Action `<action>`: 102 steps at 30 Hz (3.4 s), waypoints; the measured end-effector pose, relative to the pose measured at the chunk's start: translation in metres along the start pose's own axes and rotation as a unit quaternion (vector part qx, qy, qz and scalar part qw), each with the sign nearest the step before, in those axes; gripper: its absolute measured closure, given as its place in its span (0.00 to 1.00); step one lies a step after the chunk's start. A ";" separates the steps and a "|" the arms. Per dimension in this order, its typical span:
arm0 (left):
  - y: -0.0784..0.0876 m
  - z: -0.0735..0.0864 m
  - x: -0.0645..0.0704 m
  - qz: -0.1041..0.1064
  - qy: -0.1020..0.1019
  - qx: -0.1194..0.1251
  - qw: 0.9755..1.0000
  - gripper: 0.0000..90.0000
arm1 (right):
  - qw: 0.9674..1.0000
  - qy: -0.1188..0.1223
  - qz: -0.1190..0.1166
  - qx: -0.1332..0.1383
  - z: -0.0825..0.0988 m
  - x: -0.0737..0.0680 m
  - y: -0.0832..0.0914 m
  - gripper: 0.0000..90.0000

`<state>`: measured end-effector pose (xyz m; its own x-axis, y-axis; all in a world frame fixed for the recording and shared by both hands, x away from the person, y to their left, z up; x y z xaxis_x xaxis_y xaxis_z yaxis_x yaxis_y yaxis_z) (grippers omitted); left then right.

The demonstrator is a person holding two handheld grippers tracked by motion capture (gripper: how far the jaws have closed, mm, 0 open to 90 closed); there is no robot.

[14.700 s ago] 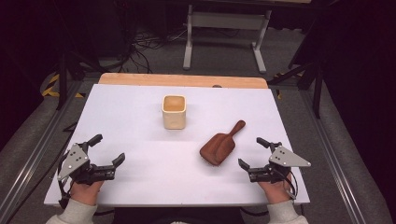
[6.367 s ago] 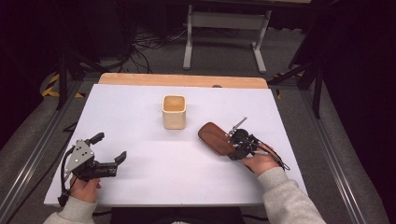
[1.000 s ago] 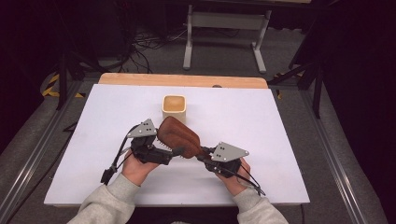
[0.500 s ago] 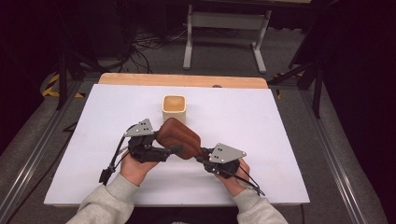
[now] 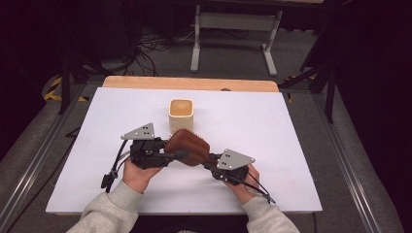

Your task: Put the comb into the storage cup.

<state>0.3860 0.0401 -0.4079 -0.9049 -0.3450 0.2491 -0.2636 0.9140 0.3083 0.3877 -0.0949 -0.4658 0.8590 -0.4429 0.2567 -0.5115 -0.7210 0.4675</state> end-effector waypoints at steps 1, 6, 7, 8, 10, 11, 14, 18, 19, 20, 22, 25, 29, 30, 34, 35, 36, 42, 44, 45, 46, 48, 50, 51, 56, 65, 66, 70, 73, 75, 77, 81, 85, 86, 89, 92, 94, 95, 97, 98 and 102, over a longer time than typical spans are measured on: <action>0.000 -0.001 0.001 -0.002 -0.004 -0.001 1.000 0.63 | 1.000 0.001 -0.001 0.001 0.000 0.000 0.000 0.76; 0.001 -0.006 0.002 0.004 -0.011 0.001 1.000 0.64 | 1.000 0.003 -0.003 0.013 -0.003 0.001 0.003 0.76; 0.002 -0.008 0.003 0.006 -0.012 0.002 1.000 0.64 | 1.000 0.002 -0.001 0.017 -0.004 0.001 0.004 0.76; 0.002 -0.008 0.003 0.006 -0.010 0.003 1.000 0.64 | 1.000 0.002 -0.001 0.020 -0.005 0.002 0.005 0.75; 0.003 -0.012 0.004 -0.002 -0.019 0.002 1.000 0.65 | 1.000 -0.001 -0.001 0.025 -0.006 0.002 0.006 0.74; 0.004 -0.013 0.004 -0.005 -0.025 0.002 1.000 0.65 | 1.000 -0.002 -0.002 0.025 -0.006 0.003 0.008 0.72; 0.009 -0.021 0.004 -0.008 -0.028 0.006 1.000 0.64 | 0.999 -0.013 0.001 0.029 -0.006 0.008 0.011 0.64; 0.018 -0.034 0.002 -0.026 -0.043 0.004 0.999 0.64 | 0.999 -0.028 -0.001 0.039 -0.006 0.012 0.013 0.48; 0.018 -0.034 0.002 -0.026 -0.043 0.004 0.999 0.64 | 0.999 -0.028 -0.001 0.039 -0.006 0.012 0.013 0.48; 0.021 -0.038 0.000 -0.029 -0.049 0.002 0.998 0.64 | 0.999 -0.034 -0.004 0.042 -0.007 0.013 0.014 0.44; 0.026 -0.045 -0.002 -0.040 -0.056 -0.001 0.998 0.64 | 0.997 -0.046 -0.014 0.053 -0.007 0.016 0.015 0.25; 0.029 -0.051 -0.003 -0.049 -0.065 -0.002 0.997 0.64 | 0.997 -0.055 -0.020 0.057 -0.006 0.019 0.015 0.15; 0.036 -0.062 -0.004 -0.058 -0.074 -0.004 0.996 0.64 | 0.996 -0.070 -0.019 0.044 0.002 0.026 0.012 0.02; 0.038 -0.066 -0.004 -0.062 -0.080 -0.005 0.995 0.64 | 0.996 -0.075 -0.018 0.041 0.003 0.027 0.012 0.00; 0.046 -0.080 -0.008 -0.081 -0.092 -0.005 0.992 0.64 | 0.995 -0.088 -0.020 0.037 0.008 0.031 0.015 0.00; 0.046 -0.080 -0.008 -0.081 -0.092 -0.005 0.992 0.64 | 0.995 -0.088 -0.020 0.037 0.008 0.031 0.015 0.00; 0.049 -0.085 -0.010 -0.087 -0.093 -0.004 0.992 0.64 | 0.995 -0.092 -0.022 0.037 0.010 0.031 0.017 0.00; 0.051 -0.094 -0.015 -0.105 -0.098 -0.006 0.990 0.63 | 0.994 -0.102 -0.021 0.030 0.016 0.035 0.019 0.00; 0.051 -0.097 -0.016 -0.109 -0.101 -0.008 0.989 0.63 | 0.994 -0.102 -0.020 0.031 0.016 0.037 0.019 0.00; 0.051 -0.100 -0.018 -0.115 -0.104 -0.008 0.988 0.63 | 0.994 -0.104 -0.019 0.032 0.017 0.037 0.020 0.00; 0.051 -0.100 -0.018 -0.115 -0.104 -0.008 0.988 0.63 | 0.994 -0.104 -0.019 0.032 0.017 0.037 0.020 0.00; 0.052 -0.103 -0.020 -0.121 -0.104 -0.008 0.987 0.63 | 0.994 -0.107 -0.021 0.033 0.017 0.038 0.020 0.00; 0.054 -0.105 -0.022 -0.127 -0.103 -0.006 0.987 0.63 | 0.993 -0.108 -0.021 0.031 0.018 0.038 0.020 0.00; 0.054 -0.107 -0.024 -0.132 -0.103 -0.004 0.986 0.63 | 0.993 -0.108 -0.021 0.031 0.018 0.038 0.020 0.00; 0.057 -0.113 -0.030 -0.152 -0.099 0.002 0.983 0.63 | 0.993 -0.110 -0.025 0.030 0.019 0.038 0.019 0.00; 0.065 -0.123 -0.043 -0.186 -0.097 0.013 0.978 0.63 | 0.993 -0.111 -0.029 0.029 0.019 0.037 0.019 0.00; 0.065 -0.124 -0.044 -0.190 -0.094 0.016 0.977 0.63 | 0.993 -0.111 -0.030 0.030 0.019 0.037 0.019 0.00; 0.068 -0.125 -0.049 -0.195 -0.087 0.022 0.977 0.63 | 0.993 -0.112 -0.032 0.027 0.020 0.036 0.018 0.00; 0.069 -0.126 -0.055 -0.210 -0.085 0.025 0.974 0.63 | 0.993 -0.112 -0.033 0.028 0.019 0.036 0.018 0.00; 0.069 -0.126 -0.056 -0.213 -0.083 0.026 0.973 0.63 | 0.993 -0.113 -0.034 0.028 0.020 0.036 0.018 0.00; 0.069 -0.126 -0.059 -0.220 -0.082 0.025 0.972 0.63 | 0.993 -0.112 -0.035 0.025 0.020 0.036 0.017 0.00; 0.070 -0.126 -0.064 -0.236 -0.082 0.023 0.968 0.63 | 0.993 -0.112 -0.036 0.027 0.020 0.036 0.017 0.00; 0.071 -0.125 -0.068 -0.251 -0.084 0.020 0.964 0.63 | 0.993 -0.112 -0.036 0.026 0.020 0.035 0.017 0.00; 0.071 -0.125 -0.068 -0.251 -0.084 0.020 0.964 0.63 | 0.993 -0.112 -0.036 0.026 0.020 0.035 0.017 0.00; 0.071 -0.123 -0.069 -0.252 -0.078 0.021 0.964 0.62 | 0.993 -0.113 -0.035 0.025 0.020 0.036 0.017 0.00; 0.069 -0.120 -0.072 -0.259 -0.079 0.018 0.963 0.62 | 0.993 -0.112 -0.035 0.026 0.020 0.035 0.017 0.00; 0.067 -0.118 -0.076 -0.263 -0.077 0.013 0.962 0.62 | 0.993 -0.113 -0.035 0.026 0.020 0.035 0.017 0.00; 0.066 -0.117 -0.077 -0.263 -0.074 0.012 0.962 0.62 | 0.993 -0.112 -0.035 0.026 0.020 0.035 0.017 0.00; 0.064 -0.115 -0.080 -0.263 -0.071 0.010 0.962 0.62 | 0.993 -0.112 -0.036 0.026 0.020 0.035 0.017 0.00; 0.064 -0.114 -0.081 -0.261 -0.069 0.008 0.963 0.62 | 0.993 -0.112 -0.036 0.026 0.020 0.035 0.017 0.00; 0.059 -0.112 -0.085 -0.266 -0.066 0.002 0.962 0.62 | 0.993 -0.113 -0.037 0.026 0.020 0.034 0.017 0.00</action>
<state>0.4848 0.1001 -0.3084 -0.6755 -0.7348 -0.0619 -0.7028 0.6161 0.3556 0.4078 -0.1329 -0.4655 0.8704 -0.4917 0.0248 -0.4530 -0.7802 0.4314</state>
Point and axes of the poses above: each handheld gripper's, and its own axes: y roughly backward along the jaws, z roughly out of its underside, x roughly to its right, the point moved 9 cm from there along -y, roughly forward along the jaws, and after that the axes turned 2 degrees about -z, right-handed, at the moved point
